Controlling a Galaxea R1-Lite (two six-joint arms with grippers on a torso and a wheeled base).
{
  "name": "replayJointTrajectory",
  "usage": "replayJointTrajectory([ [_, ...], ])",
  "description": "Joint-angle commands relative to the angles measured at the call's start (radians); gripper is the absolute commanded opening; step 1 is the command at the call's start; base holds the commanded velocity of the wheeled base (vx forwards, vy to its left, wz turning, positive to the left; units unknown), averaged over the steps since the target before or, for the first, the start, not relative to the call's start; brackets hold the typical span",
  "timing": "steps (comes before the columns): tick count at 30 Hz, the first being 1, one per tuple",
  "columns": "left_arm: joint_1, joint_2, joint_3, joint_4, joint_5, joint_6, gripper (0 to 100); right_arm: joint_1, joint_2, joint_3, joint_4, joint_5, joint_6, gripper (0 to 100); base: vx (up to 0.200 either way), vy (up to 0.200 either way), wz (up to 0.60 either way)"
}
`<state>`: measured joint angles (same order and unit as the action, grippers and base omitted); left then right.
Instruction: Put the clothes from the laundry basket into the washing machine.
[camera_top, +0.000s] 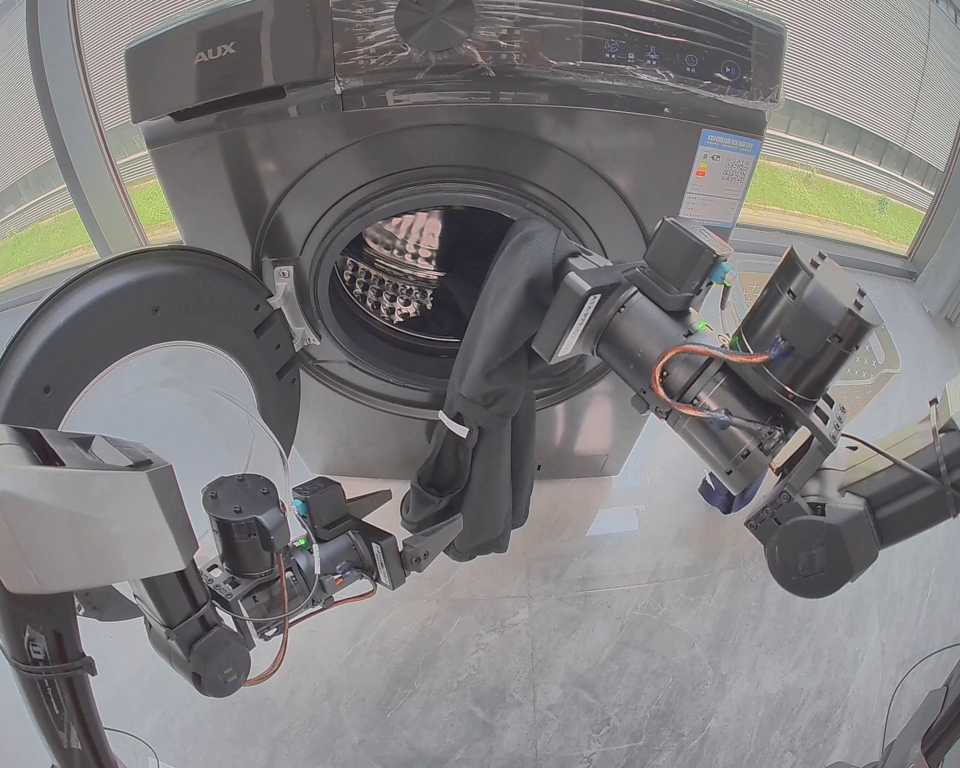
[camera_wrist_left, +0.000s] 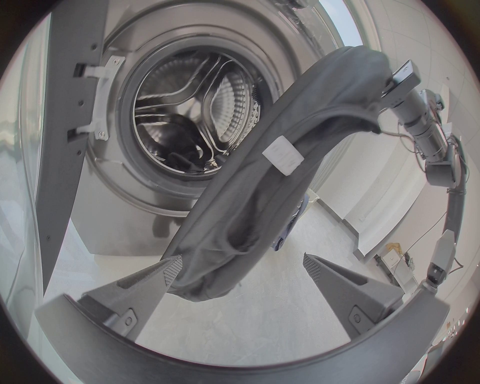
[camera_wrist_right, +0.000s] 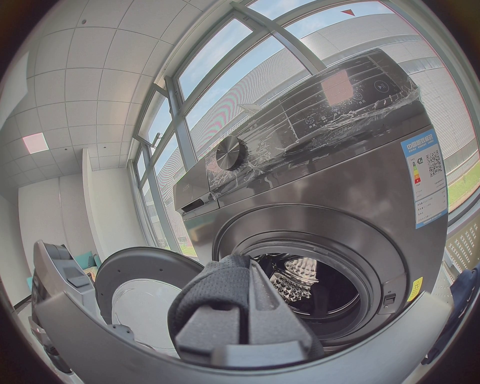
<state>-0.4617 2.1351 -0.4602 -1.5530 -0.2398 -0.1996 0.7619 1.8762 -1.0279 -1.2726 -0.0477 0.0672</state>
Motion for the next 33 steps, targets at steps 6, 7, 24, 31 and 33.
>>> replayJointTrajectory([
  [6, 0.032, 0.128, -0.063, -0.001, -0.003, 0.005, 100, 0.016, -0.006, 0.003, -0.002, 0.000, 0.000, 0, 0.000, 0.000, 0.00],
  [7, 0.031, 0.138, -0.075, -0.001, -0.003, 0.005, 100, 0.017, -0.005, 0.003, -0.002, 0.000, 0.000, 0, 0.000, 0.000, 0.00],
  [24, 0.023, 0.270, -0.224, -0.001, -0.012, 0.002, 100, 0.023, -0.003, 0.005, -0.002, 0.000, 0.000, 0, 0.000, 0.000, 0.00],
  [31, 0.029, 0.302, -0.282, 0.001, -0.012, 0.000, 100, 0.030, -0.002, 0.005, -0.002, 0.000, 0.000, 0, 0.000, 0.000, 0.00],
  [33, 0.031, 0.319, -0.305, 0.001, -0.010, 0.000, 100, 0.031, -0.002, 0.005, -0.002, 0.000, 0.000, 0, 0.000, 0.000, 0.00],
])
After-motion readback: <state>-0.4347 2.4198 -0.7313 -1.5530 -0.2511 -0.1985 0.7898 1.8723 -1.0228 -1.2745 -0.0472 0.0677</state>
